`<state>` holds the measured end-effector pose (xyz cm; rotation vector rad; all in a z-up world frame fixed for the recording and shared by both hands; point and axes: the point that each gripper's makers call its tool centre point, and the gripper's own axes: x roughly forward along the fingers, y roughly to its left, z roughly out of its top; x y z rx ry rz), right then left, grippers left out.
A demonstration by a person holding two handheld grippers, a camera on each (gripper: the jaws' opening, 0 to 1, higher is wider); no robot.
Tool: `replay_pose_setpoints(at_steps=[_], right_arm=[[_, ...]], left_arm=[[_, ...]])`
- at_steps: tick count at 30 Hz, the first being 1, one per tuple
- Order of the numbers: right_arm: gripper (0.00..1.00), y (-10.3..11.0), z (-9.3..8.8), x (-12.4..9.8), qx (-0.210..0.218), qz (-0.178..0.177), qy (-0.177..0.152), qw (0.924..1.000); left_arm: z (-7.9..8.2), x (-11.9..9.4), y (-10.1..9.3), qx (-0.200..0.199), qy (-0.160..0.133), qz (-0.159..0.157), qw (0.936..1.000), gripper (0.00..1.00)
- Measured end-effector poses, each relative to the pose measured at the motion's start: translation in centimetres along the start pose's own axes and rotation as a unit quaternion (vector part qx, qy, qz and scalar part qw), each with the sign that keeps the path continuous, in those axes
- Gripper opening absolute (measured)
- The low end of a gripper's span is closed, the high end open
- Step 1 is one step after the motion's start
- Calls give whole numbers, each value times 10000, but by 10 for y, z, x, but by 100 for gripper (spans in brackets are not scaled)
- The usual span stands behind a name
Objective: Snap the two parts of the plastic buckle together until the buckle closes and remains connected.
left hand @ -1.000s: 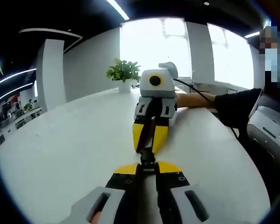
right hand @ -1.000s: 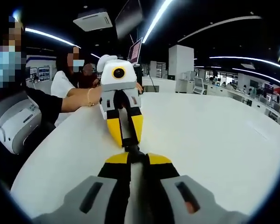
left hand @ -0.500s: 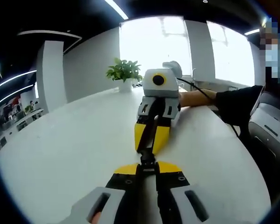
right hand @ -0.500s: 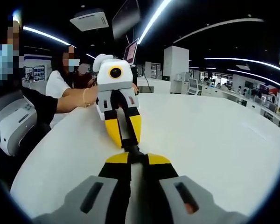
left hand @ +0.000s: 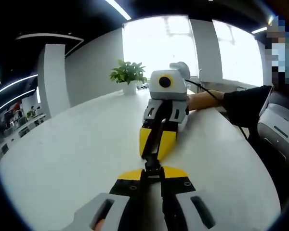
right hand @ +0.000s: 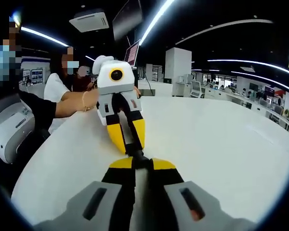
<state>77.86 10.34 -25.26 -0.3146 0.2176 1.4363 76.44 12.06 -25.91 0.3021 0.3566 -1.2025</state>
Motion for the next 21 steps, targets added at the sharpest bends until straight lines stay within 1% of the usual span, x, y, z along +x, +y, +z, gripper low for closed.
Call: replay_pose_setpoints(at_steps=[14, 19, 21], right_arm=[[10, 0, 1, 1, 29, -173, 16, 9998], [11, 0, 1, 1, 80, -48, 17, 10000], [11, 0, 1, 0, 73, -37, 34, 10000]], left_arm=[[0, -1, -1, 40, -35, 83, 10000, 10], [0, -1, -1, -3, -94, 21, 10000, 12], [1, -2, 0, 92, -82, 60, 9999, 12]])
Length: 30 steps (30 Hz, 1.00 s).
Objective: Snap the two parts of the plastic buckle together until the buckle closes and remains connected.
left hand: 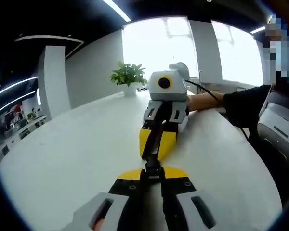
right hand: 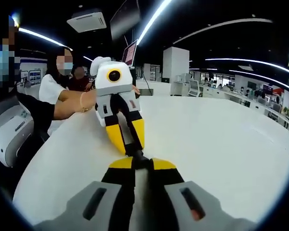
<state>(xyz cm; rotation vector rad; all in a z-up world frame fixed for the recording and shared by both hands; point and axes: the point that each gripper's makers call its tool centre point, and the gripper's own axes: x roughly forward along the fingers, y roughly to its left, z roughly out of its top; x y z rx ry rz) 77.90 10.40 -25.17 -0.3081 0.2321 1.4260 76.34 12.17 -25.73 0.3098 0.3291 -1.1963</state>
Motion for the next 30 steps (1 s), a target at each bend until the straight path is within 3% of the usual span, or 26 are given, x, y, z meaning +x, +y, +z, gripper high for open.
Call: replay_pose_setpoints(at_steps=[3, 7, 16, 30], right_arm=[[12, 1, 0, 0, -11, 33, -9, 10000], [12, 6, 0, 1, -50, 133, -2, 9999], [14, 6, -1, -1, -2, 236, 33, 9997], [13, 10, 0, -2, -126, 763, -18, 9970]], left_arm=[[0, 0, -1, -40, 44, -11, 10000, 13], [-3, -5, 5, -203, 129, 50, 9997, 21], [-5, -8, -3, -171, 283, -60, 9994, 15], [-5, -6, -5, -305, 81, -310, 9990, 12]])
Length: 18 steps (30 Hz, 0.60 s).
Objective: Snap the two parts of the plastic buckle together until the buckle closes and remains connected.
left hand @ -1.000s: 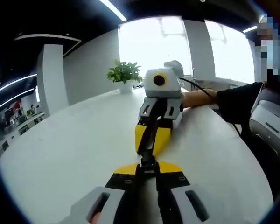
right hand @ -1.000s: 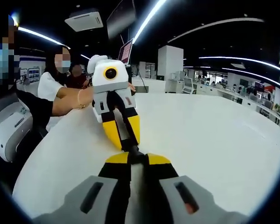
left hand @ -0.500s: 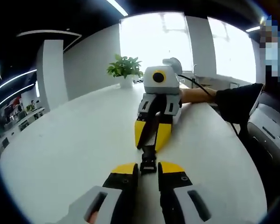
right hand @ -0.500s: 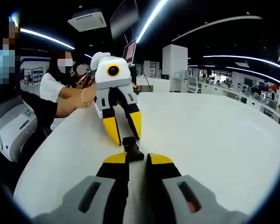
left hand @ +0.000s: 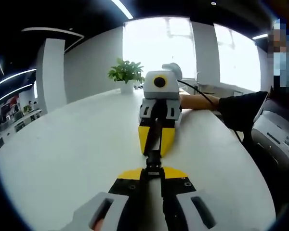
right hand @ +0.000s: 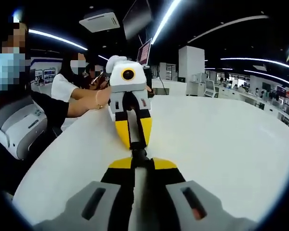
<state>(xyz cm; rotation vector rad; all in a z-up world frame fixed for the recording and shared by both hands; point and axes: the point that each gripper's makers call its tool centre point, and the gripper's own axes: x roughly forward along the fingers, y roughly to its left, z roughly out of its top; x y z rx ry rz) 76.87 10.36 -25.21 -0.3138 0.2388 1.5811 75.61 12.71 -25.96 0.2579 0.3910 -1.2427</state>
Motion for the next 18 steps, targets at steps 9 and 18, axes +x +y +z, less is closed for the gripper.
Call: replay_pose_setpoints(at_steps=[9, 18], right_arm=[[11, 4, -1, 0, -27, -262, -27, 9997], [11, 2, 0, 1, -43, -259, -67, 9996]], left_arm=[[0, 0, -2, 209, 20, 79, 9997, 11], [1, 1, -2, 331, 38, 80, 9994, 11]])
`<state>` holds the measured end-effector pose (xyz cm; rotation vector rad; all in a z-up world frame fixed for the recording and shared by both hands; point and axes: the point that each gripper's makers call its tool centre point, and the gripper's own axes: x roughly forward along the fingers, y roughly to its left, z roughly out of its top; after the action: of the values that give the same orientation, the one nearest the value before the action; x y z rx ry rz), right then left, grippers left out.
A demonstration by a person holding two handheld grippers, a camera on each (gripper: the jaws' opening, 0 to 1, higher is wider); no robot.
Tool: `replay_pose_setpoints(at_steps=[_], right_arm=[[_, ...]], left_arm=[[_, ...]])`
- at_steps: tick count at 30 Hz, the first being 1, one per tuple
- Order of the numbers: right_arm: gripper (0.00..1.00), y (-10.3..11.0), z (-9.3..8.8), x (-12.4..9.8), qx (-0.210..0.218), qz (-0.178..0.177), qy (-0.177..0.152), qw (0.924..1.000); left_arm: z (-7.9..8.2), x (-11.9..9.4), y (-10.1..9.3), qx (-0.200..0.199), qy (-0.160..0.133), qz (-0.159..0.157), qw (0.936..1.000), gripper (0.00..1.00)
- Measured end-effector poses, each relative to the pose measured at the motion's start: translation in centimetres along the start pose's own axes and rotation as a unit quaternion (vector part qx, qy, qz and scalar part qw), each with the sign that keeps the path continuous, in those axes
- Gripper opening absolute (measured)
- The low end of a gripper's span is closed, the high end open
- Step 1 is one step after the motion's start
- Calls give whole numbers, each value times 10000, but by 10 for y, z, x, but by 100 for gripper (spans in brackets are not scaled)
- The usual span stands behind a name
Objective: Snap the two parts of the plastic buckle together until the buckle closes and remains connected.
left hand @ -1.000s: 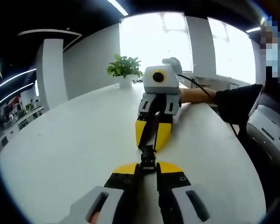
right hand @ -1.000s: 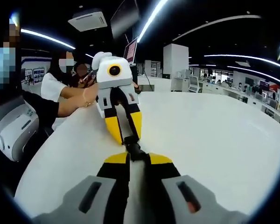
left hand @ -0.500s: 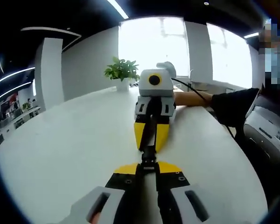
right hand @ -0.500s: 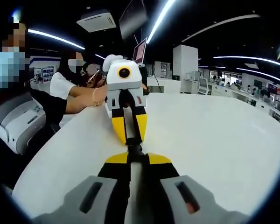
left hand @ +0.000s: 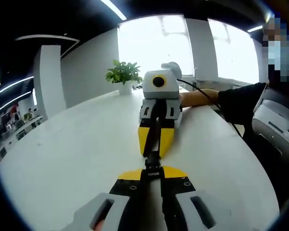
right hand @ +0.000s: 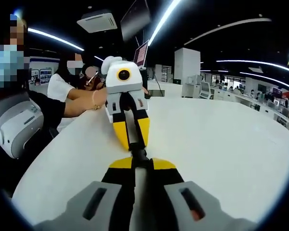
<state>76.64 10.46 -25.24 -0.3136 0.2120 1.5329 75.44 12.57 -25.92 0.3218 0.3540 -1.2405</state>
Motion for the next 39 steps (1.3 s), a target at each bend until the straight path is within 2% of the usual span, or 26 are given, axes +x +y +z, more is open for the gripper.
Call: replay_pose_setpoints(at_steps=[15, 22, 23, 25, 27, 29, 39], right_arm=[[10, 1, 3, 4, -254, 407, 25, 9988], [10, 4, 3, 7, -180, 347, 9, 9992], [10, 11, 5, 11, -218, 458, -17, 9987], [10, 11, 7, 17, -349, 423, 55, 9985], [10, 10, 6, 16, -94, 492, -58, 9987], [10, 10, 6, 17, -214, 461, 6, 9987], [11, 9, 5, 13, -178, 372, 7, 9991]], left_arm=[[1, 0, 1, 180, 8, -54, 9998, 10], [2, 0, 0, 203, 18, -43, 9998, 10], [3, 3, -3, 205, -33, -88, 9997, 10], [1, 1, -5, 207, -2, -76, 9998, 10], [1, 2, -5, 168, -21, -94, 9998, 11], [1, 2, -5, 182, -17, -76, 9998, 11], [2, 2, -6, 266, 28, -6, 9996, 12]])
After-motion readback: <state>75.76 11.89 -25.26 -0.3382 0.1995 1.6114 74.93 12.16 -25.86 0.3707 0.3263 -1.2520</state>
